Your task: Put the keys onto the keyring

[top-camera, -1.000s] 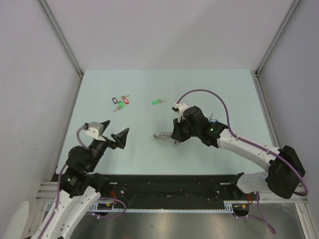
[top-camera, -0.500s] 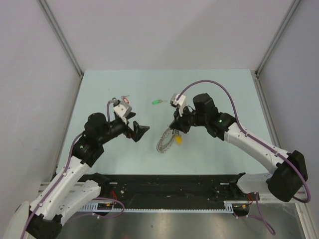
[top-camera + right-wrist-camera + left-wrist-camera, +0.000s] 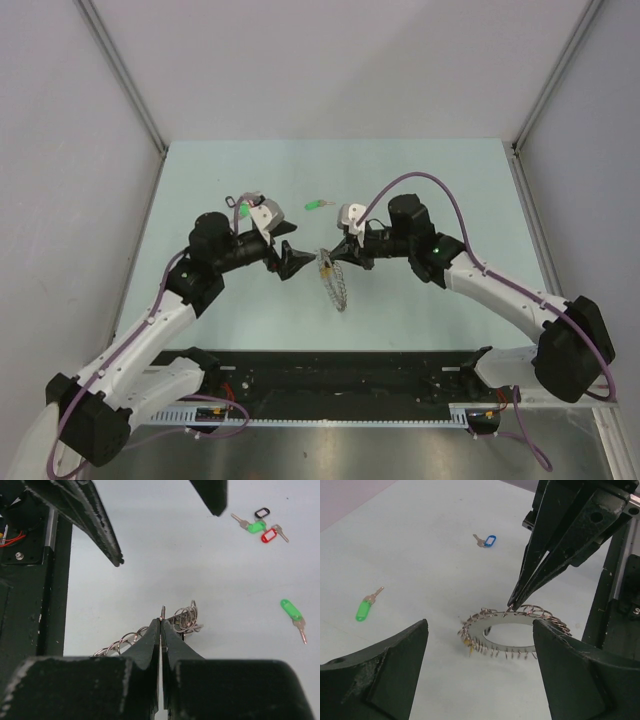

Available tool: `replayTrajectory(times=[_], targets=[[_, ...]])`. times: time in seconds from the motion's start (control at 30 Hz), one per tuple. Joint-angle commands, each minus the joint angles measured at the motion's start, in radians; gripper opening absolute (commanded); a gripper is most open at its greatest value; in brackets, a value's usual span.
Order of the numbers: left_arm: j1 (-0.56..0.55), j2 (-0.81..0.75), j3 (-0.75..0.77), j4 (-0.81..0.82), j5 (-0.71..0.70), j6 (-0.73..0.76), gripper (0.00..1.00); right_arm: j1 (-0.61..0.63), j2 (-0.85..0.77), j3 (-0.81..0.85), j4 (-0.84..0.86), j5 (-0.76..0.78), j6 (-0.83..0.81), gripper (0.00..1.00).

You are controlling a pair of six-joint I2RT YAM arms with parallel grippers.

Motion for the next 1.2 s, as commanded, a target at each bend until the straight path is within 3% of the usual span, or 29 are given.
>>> replayTrajectory(times=[0.0,0.27,0.47,0.67,0.8,1.17], targets=[[-0.004,0.033,0.02,0.119,0.133,0.068,0.91,-0.008,-0.058,-0.067,0.293,-0.129,-0.036,0.0],[0.0,0.033,0.014,0.167,0.227,0.194,0.9,-0.051,-0.121,-0.193,0.556,-0.2,0.038,0.0],[0.048,0.024,-0.032,0.239,0.35,0.176,0.85,-0.118,-0.13,-0.234,0.708,-0.339,0.137,0.0],[0.048,0.045,-0.066,0.319,0.437,0.132,0.67,-0.1,-0.116,-0.29,0.888,-0.349,0.26,0.0],[0.045,0.065,-0.075,0.329,0.419,0.134,0.56,-0.081,-0.113,-0.294,0.891,-0.343,0.259,0.0],[-0.015,0.096,-0.07,0.311,0.436,0.134,0.4,-0.066,-0.111,-0.294,0.867,-0.321,0.24,0.0]])
